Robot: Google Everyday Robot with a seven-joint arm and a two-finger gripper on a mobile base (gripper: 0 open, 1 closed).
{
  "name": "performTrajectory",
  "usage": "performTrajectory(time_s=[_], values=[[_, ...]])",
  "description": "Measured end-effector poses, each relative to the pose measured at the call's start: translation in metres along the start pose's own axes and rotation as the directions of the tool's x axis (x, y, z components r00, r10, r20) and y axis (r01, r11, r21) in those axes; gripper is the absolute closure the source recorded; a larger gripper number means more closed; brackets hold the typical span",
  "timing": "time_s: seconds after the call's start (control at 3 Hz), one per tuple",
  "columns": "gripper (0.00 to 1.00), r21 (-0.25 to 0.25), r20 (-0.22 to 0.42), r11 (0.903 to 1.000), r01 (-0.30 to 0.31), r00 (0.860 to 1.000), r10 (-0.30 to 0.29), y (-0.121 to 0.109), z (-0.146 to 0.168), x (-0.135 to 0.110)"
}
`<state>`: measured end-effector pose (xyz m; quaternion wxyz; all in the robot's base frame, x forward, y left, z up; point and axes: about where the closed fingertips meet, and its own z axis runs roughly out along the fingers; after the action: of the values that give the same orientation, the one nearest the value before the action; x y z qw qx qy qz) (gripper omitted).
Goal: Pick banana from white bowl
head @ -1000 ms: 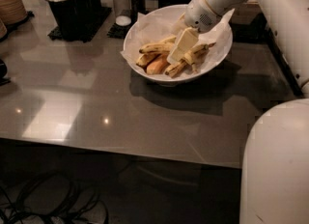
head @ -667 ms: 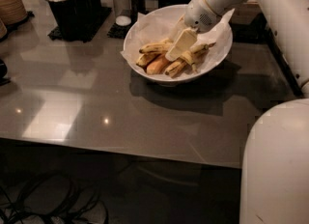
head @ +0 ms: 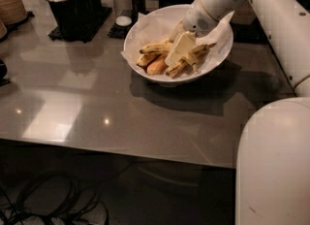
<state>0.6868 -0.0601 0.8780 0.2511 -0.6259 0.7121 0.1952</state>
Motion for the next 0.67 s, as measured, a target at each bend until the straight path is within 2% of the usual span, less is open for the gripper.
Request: performTrajectory(time_s=[0.33,0.67], values=[[0.27,-0.006,0.003,0.9999,-0.01,1.0,0.01,-0.0034,0.0055,0.0035],[0.45,-0.006,0.003,0.9999,-0.01,1.0,0.01,-0.0034,0.0055,0.0035]])
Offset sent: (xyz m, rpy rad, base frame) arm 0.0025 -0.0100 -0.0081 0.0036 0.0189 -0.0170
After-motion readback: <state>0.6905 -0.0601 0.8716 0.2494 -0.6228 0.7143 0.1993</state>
